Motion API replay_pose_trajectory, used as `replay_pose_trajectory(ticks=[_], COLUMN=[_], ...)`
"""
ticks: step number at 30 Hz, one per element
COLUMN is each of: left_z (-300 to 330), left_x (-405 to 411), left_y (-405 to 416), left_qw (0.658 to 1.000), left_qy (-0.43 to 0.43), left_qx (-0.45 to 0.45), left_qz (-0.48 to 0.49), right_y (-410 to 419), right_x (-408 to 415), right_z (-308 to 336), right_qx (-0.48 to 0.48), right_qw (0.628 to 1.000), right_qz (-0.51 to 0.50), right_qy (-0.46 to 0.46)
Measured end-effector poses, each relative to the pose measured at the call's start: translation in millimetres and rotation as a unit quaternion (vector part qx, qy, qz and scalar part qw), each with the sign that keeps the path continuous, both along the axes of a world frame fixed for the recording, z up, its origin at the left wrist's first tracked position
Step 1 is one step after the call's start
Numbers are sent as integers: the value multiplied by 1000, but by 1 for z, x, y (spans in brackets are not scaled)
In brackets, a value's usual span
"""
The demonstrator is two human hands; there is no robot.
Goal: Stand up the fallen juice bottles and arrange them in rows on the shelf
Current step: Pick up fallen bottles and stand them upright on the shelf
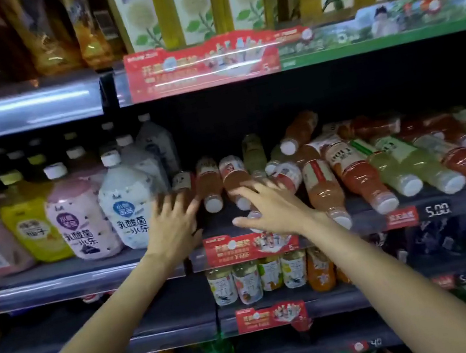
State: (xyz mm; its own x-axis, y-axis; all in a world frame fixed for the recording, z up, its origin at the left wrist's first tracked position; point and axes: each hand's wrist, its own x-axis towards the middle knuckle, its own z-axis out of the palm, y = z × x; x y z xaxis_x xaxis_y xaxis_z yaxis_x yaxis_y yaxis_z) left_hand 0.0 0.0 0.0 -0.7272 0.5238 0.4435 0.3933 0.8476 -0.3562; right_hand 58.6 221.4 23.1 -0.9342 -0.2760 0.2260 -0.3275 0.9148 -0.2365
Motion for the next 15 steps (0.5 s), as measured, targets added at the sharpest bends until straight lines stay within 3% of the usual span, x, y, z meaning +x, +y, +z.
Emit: replay_pose_trajectory(ticks=[3,11,15], left_z=[0,-5,-14], left_x=[-9,-22,-20], left_y=[-12,-23,-30], left_qw=[999,990,984], left_qy=[5,8,43], left_qx=[-22,-80,-32], left_qz=[-27,-116,-169], right_y=[1,4,-18], right_x=[-3,-4,-35], right_z=[-9,-10,4], right_qx=[53,66,53], right_qw=[998,996,995], right_qz=[-32,-42,0], right_qy=[21,51,88])
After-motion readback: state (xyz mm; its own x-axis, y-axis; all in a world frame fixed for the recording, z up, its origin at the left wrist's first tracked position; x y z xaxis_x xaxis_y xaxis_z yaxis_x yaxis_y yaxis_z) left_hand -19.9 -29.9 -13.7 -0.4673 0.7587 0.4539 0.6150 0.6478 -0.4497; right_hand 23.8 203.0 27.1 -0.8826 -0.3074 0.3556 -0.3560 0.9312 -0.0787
